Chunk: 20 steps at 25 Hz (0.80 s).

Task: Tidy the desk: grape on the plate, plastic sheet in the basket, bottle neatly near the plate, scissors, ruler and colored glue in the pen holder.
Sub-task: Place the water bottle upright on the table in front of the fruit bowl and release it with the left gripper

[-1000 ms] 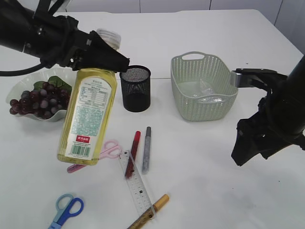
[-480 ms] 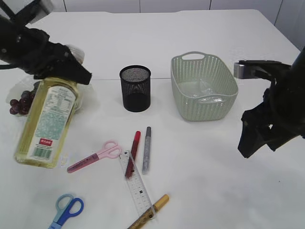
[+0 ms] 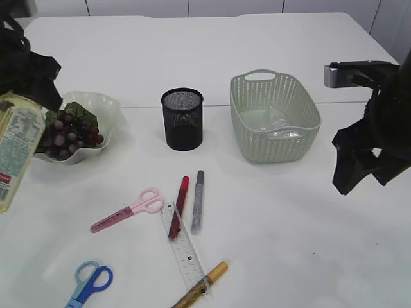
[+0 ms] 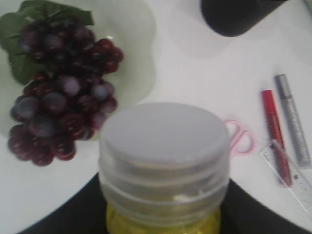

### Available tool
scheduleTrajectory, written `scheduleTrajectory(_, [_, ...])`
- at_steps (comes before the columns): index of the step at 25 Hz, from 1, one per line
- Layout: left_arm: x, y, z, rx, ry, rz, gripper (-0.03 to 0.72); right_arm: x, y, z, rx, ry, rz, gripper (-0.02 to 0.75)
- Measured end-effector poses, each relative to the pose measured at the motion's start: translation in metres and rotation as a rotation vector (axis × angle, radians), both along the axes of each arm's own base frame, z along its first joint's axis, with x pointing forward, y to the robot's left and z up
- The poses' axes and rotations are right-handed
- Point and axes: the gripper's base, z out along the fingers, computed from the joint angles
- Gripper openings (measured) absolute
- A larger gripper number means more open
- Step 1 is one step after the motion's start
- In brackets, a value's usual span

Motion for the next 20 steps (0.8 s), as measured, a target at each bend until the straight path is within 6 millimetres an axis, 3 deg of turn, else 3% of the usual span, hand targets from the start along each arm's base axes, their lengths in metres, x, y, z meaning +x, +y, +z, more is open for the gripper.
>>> scheduleTrajectory(6, [-0.001, 0.018, 0.006, 0.148, 0.046, 0.172, 0.309, -0.001, -0.001, 0.000, -0.013, 0.011, -0.006, 0.532])
scheduleTrajectory(12, [0.001, 0.030, 0.028, 0.218, 0.041, 0.231, 0.309, -0.001, -0.001, 0.000, -0.016, 0.012, -0.007, 0.532])
scheduleTrajectory(20, [0.011, 0.030, 0.049, 0.194, -0.119, 0.254, 0.309, -0.001, -0.001, 0.000, -0.016, 0.012, -0.007, 0.532])
